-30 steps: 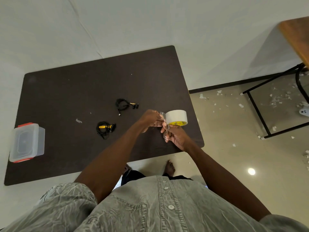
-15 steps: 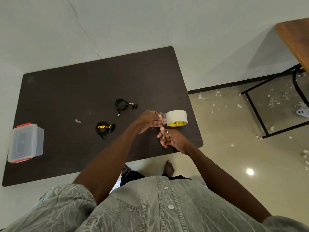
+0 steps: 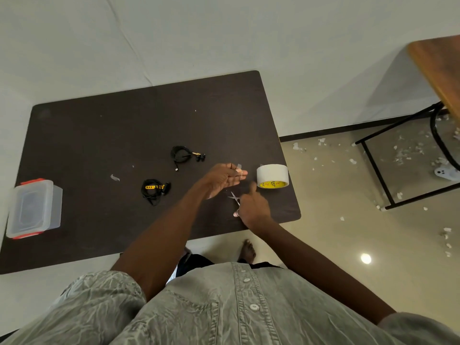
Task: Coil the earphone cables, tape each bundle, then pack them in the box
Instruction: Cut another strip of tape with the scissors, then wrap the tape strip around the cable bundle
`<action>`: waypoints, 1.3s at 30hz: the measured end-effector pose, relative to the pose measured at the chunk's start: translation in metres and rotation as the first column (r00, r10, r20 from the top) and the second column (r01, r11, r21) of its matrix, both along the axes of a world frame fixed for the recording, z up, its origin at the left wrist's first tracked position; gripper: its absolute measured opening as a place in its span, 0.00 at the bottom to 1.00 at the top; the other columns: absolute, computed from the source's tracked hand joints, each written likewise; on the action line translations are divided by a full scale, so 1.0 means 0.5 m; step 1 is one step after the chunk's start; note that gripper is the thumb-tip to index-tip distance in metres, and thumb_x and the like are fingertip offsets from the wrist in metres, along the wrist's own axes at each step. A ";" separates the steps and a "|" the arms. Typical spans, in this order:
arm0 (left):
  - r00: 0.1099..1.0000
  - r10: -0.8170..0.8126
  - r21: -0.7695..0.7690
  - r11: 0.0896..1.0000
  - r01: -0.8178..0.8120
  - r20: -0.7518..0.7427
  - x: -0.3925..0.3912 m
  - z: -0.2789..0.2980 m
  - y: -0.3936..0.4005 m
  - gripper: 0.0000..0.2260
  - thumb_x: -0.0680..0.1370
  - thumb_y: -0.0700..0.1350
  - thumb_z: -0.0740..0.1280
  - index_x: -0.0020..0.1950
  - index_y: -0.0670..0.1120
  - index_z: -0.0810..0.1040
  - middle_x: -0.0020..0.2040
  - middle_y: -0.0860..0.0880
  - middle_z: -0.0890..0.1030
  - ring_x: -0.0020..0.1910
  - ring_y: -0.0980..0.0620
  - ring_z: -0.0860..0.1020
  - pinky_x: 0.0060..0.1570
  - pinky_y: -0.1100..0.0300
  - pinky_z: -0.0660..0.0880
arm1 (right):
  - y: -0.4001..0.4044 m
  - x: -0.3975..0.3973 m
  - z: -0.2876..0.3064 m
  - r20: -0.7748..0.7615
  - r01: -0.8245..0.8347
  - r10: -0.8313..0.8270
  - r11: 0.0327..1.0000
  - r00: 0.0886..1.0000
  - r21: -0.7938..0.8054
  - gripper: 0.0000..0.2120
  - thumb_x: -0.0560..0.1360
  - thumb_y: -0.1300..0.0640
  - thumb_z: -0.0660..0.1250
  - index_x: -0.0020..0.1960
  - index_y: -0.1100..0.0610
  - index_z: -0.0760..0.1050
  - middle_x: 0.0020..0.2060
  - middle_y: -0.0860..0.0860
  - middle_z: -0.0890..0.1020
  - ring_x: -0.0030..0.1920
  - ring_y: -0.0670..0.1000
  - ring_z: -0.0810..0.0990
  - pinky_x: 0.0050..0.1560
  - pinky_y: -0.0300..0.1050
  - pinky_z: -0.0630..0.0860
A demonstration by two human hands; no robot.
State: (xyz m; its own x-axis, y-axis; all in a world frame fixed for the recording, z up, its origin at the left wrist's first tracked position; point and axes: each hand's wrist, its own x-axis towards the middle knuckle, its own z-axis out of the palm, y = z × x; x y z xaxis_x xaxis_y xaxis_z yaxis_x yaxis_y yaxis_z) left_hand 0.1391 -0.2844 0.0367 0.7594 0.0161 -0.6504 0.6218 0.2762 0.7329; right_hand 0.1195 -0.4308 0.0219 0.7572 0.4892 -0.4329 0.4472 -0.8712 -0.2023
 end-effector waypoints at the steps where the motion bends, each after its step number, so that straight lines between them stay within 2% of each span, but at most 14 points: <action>1: 1.000 0.008 0.008 1.000 -0.008 -0.001 0.001 -0.002 -0.004 0.02 0.79 0.36 0.64 0.48 0.42 0.75 0.58 0.41 0.82 0.58 0.46 0.80 0.61 0.52 0.75 | 0.007 -0.001 0.004 0.020 -0.017 0.016 1.000 1.000 0.004 0.17 0.76 0.51 0.70 0.61 0.59 0.77 0.67 0.58 0.64 0.59 0.56 0.75 0.58 0.49 0.73; 5: 0.998 0.067 0.082 0.994 -0.065 -0.020 0.004 -0.010 -0.020 0.01 0.79 0.36 0.65 0.48 0.41 0.74 0.58 0.38 0.81 0.54 0.46 0.82 0.58 0.53 0.77 | 0.027 0.009 0.009 -0.079 -0.058 0.060 0.998 0.995 0.034 0.17 0.80 0.61 0.62 0.69 0.60 0.68 0.63 0.60 0.73 0.60 0.58 0.77 0.57 0.50 0.74; 9: 0.992 0.102 0.088 0.990 -0.108 0.068 0.014 -0.006 -0.039 0.01 0.80 0.37 0.63 0.50 0.40 0.72 0.61 0.42 0.80 0.56 0.47 0.81 0.57 0.53 0.77 | 0.036 0.016 0.027 -0.131 -0.111 0.115 0.993 0.985 0.035 0.14 0.81 0.63 0.58 0.65 0.64 0.72 0.62 0.62 0.75 0.60 0.60 0.77 0.59 0.51 0.73; 11: 0.988 0.115 0.087 0.989 -0.124 0.104 0.022 0.002 -0.046 0.02 0.80 0.37 0.63 0.48 0.42 0.71 0.61 0.45 0.80 0.52 0.49 0.82 0.56 0.52 0.77 | 0.020 0.012 0.047 -0.098 -0.003 0.019 0.986 0.995 0.168 0.12 0.78 0.62 0.62 0.61 0.61 0.75 0.58 0.59 0.78 0.56 0.59 0.78 0.56 0.50 0.74; 13: 0.982 0.140 0.090 0.984 -0.152 0.125 0.033 0.010 -0.043 0.05 0.80 0.38 0.63 0.44 0.44 0.71 0.60 0.45 0.80 0.49 0.51 0.83 0.53 0.52 0.77 | -0.031 0.012 0.056 -0.020 0.264 -0.278 0.888 0.960 0.377 0.09 0.75 0.62 0.66 0.55 0.59 0.74 0.53 0.56 0.76 0.49 0.58 0.79 0.51 0.51 0.76; 15: 0.978 0.160 0.105 0.979 -0.175 0.133 0.036 0.012 -0.032 0.05 0.80 0.38 0.64 0.44 0.44 0.72 0.59 0.44 0.81 0.49 0.50 0.83 0.52 0.51 0.78 | -0.106 0.040 0.052 -0.008 0.537 -0.639 0.640 0.769 0.549 0.15 0.72 0.61 0.70 0.57 0.61 0.71 0.56 0.58 0.73 0.50 0.60 0.78 0.50 0.50 0.75; 17: 0.979 0.160 0.135 0.975 -0.177 0.126 0.033 0.009 -0.022 0.04 0.80 0.38 0.64 0.46 0.44 0.73 0.58 0.44 0.81 0.51 0.49 0.82 0.54 0.49 0.77 | -0.165 0.090 0.033 -0.091 0.629 -0.734 0.503 0.673 0.593 0.27 0.69 0.61 0.73 0.65 0.63 0.68 0.63 0.60 0.69 0.56 0.61 0.75 0.55 0.49 0.73; 19: 0.983 0.144 0.155 0.975 -0.161 0.114 0.027 0.007 -0.022 0.03 0.80 0.38 0.64 0.46 0.43 0.74 0.57 0.44 0.82 0.51 0.48 0.82 0.55 0.49 0.77 | -0.183 0.130 0.025 -0.156 0.631 -0.668 0.563 0.727 0.534 0.26 0.72 0.63 0.67 0.69 0.63 0.67 0.65 0.60 0.71 0.59 0.61 0.75 0.57 0.49 0.72; 22: 0.981 0.155 0.150 0.974 -0.171 0.116 0.020 0.008 -0.026 0.03 0.80 0.38 0.63 0.46 0.43 0.74 0.55 0.44 0.82 0.51 0.48 0.82 0.54 0.50 0.77 | -0.163 0.146 0.020 -0.060 0.492 -0.551 0.685 0.833 0.537 0.22 0.71 0.63 0.58 0.64 0.64 0.74 0.58 0.61 0.77 0.56 0.62 0.76 0.53 0.47 0.69; 27: 0.952 0.259 0.215 0.933 -0.290 0.161 -0.007 0.007 0.006 0.03 0.80 0.39 0.63 0.48 0.43 0.76 0.53 0.46 0.83 0.50 0.51 0.82 0.49 0.54 0.79 | -0.087 0.154 0.020 -0.043 0.407 -0.449 0.760 0.893 0.507 0.07 0.73 0.62 0.64 0.51 0.60 0.76 0.47 0.55 0.78 0.45 0.54 0.75 0.43 0.44 0.66; 29: 0.944 0.271 0.244 0.918 -0.312 0.187 -0.025 0.009 0.030 0.03 0.79 0.40 0.64 0.48 0.43 0.78 0.49 0.47 0.83 0.47 0.53 0.81 0.45 0.56 0.78 | -0.055 0.159 0.015 -0.061 0.421 -0.448 0.774 0.892 0.473 0.04 0.75 0.60 0.65 0.48 0.59 0.77 0.43 0.53 0.79 0.43 0.52 0.76 0.40 0.44 0.70; 31: 0.950 0.239 0.240 0.928 -0.285 0.202 -0.044 0.014 0.050 0.04 0.79 0.42 0.65 0.49 0.42 0.78 0.45 0.48 0.82 0.45 0.54 0.81 0.42 0.58 0.77 | -0.035 0.167 0.009 -0.084 0.461 -0.473 0.779 0.877 0.426 0.05 0.75 0.58 0.66 0.47 0.59 0.79 0.41 0.53 0.81 0.42 0.52 0.79 0.39 0.44 0.73; 36: 0.955 0.178 0.148 0.965 -0.216 0.236 -0.090 0.035 0.098 0.06 0.79 0.42 0.66 0.46 0.41 0.79 0.40 0.47 0.82 0.40 0.52 0.80 0.43 0.58 0.77 | -0.016 0.183 0.002 -0.176 0.542 -0.513 0.795 0.840 0.273 0.09 0.74 0.56 0.68 0.49 0.62 0.79 0.43 0.56 0.82 0.40 0.52 0.78 0.36 0.41 0.69; 39: 0.964 0.118 0.124 0.981 -0.151 0.238 -0.111 0.056 0.122 0.07 0.79 0.42 0.66 0.46 0.39 0.80 0.42 0.45 0.82 0.41 0.51 0.80 0.47 0.57 0.78 | -0.008 0.170 0.018 -0.123 0.548 -0.537 0.789 0.835 0.279 0.19 0.72 0.44 0.69 0.55 0.58 0.78 0.52 0.55 0.80 0.49 0.54 0.80 0.47 0.48 0.78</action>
State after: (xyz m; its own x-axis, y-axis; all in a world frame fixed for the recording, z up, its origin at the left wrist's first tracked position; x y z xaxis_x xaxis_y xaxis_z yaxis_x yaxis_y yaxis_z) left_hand 0.0834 -0.2234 0.0648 0.8720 0.2070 -0.4437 0.3973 0.2304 0.8883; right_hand 0.2047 -0.4345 0.0307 0.9230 0.1092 -0.3689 -0.0934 -0.8665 -0.4904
